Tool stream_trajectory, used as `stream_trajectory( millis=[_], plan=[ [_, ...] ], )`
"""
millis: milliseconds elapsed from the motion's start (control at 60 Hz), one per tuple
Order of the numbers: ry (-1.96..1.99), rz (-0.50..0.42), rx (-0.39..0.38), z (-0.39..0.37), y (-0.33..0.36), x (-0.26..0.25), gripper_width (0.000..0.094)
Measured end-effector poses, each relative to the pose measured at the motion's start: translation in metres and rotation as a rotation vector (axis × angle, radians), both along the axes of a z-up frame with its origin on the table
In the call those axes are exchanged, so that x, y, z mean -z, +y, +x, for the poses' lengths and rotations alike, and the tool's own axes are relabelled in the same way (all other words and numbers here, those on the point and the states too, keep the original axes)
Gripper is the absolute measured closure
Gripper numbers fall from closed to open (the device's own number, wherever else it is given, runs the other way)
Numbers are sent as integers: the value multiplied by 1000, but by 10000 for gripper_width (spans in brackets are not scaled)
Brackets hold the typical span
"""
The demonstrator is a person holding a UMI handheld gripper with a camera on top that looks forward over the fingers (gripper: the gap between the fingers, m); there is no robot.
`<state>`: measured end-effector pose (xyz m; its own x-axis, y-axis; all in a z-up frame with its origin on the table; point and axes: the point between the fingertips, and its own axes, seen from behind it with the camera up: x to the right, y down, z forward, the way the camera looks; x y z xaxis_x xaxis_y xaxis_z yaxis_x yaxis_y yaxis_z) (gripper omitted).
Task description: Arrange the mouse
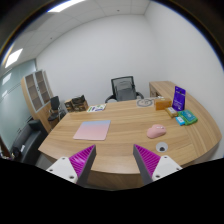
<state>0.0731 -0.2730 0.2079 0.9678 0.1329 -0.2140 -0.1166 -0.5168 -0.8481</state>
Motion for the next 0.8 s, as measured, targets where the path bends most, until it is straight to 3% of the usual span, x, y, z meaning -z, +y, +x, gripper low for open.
stream_trajectory(
  millis=[300, 417, 800],
  plan=[
    [-91, 2, 151, 62, 54, 60, 145],
    [-96, 6, 175, 95, 94, 97, 148],
    [-51, -150, 170, 156, 211, 208, 146]
  ],
)
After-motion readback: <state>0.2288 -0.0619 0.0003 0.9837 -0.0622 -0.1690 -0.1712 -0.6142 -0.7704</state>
